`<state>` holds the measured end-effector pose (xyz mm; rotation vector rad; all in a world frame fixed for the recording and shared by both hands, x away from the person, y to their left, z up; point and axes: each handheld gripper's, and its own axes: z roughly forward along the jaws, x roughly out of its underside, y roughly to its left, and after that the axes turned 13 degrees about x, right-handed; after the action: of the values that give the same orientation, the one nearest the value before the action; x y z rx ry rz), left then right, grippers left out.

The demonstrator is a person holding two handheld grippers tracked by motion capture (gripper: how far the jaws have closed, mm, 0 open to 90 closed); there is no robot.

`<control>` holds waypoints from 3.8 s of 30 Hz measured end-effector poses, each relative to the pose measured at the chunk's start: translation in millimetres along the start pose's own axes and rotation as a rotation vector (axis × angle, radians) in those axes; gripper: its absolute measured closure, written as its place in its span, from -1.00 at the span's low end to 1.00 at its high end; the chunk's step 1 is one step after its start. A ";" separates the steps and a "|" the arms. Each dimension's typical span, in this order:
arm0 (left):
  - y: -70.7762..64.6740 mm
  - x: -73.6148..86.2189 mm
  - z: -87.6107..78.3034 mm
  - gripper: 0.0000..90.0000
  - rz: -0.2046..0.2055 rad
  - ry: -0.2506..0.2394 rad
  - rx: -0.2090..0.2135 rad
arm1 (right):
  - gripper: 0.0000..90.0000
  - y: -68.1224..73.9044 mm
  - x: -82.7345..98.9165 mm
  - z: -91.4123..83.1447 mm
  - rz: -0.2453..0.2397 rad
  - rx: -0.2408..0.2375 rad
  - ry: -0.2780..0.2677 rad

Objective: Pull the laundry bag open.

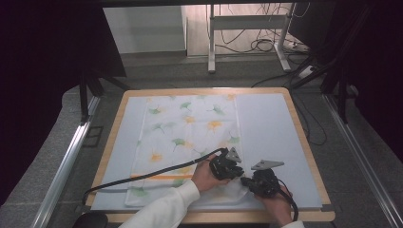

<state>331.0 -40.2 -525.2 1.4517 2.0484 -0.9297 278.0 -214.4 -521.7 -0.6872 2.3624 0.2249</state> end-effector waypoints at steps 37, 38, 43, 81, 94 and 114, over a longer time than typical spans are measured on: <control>8.6 18.4 -18.9 0.98 -0.039 -0.018 -0.016 | 1.00 -5.4 1.3 1.2 0.042 -0.032 0.004; 6.6 15.3 -17.9 0.91 -0.037 -0.039 -0.002 | 1.00 -5.6 1.4 1.1 0.035 -0.032 0.003; 6.0 11.7 -20.0 0.72 -0.036 -0.027 0.016 | 1.00 -5.6 1.6 1.3 0.032 -0.032 -0.002; -3.1 10.9 -10.6 1.00 0.014 0.039 -0.032 | 1.00 -10.5 -12.2 6.1 0.097 0.000 -0.008; -6.0 11.7 -13.0 1.00 0.040 0.062 -0.055 | 1.00 -12.5 -12.4 11.5 0.111 -0.024 0.014; -1.2 28.4 -32.6 1.00 0.014 0.075 -0.062 | 1.00 -13.5 -11.9 11.6 0.099 -0.031 0.010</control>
<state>320.8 1.7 -523.0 1.4862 2.0989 -0.8105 299.2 -217.1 -522.8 -0.5874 2.4092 0.3025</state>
